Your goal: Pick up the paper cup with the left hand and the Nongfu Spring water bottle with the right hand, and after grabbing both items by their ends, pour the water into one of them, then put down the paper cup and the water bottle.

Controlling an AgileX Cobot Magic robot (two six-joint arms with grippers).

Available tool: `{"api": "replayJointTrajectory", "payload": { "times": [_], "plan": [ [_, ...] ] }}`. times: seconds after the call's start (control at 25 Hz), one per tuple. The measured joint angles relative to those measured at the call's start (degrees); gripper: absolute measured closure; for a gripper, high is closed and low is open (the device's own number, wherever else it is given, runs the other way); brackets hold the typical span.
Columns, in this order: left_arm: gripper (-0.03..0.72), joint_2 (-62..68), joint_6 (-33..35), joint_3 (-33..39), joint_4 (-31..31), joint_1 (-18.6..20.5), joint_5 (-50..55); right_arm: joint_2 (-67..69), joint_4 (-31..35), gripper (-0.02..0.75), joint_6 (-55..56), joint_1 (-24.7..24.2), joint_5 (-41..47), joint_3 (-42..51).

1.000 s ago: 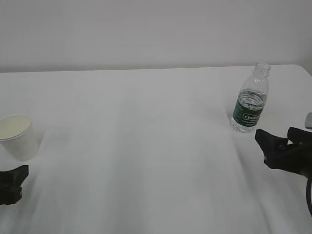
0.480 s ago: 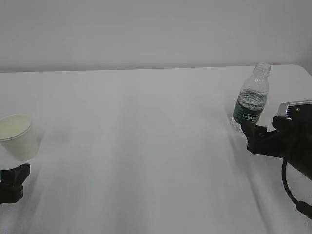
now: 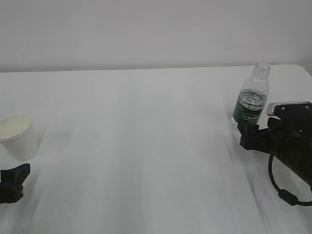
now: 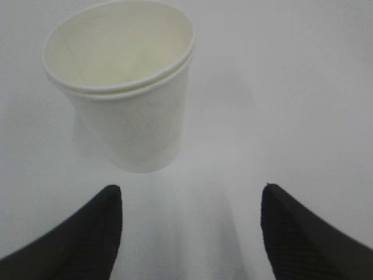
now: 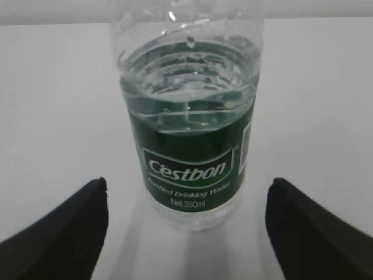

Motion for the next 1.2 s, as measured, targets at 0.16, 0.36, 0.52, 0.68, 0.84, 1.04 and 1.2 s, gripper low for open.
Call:
{"api": "replayJointTrajectory", "payload": {
  "times": [0.16,0.36,0.52,0.68,0.84,1.04,1.2],
  "plan": [
    [0.156,0.00,0.00,0.00,0.00,0.00,-0.10,1.11,0.40,0.096,0.00,0.00,0.00,-1.00],
    [0.157,0.00,-0.02,0.00,0.00,0.00,-0.19,1.72,0.40,0.101,0.00,0.00,0.00,-2.83],
    [0.157,0.00,-0.02,0.00,0.00,0.00,-0.19,2.26,0.40,0.103,0.10,0.00,-0.15,-4.65],
    [0.156,0.00,-0.02,0.00,0.00,0.00,-0.19,4.55,0.40,0.106,0.10,0.00,-0.15,-6.63],
    [0.157,0.00,-0.02,0.00,0.00,0.00,-0.19,6.27,0.40,0.111,0.32,0.00,-0.15,-8.53],
    [0.157,0.00,-0.02,0.00,0.00,0.00,-0.19,6.78,0.40,0.113,1.55,0.00,-0.15,-9.99],
    [0.157,0.00,-0.02,0.00,0.00,0.00,-0.19,6.78,0.40,0.118,1.93,0.00,-0.15,-11.50]
  ]
}}
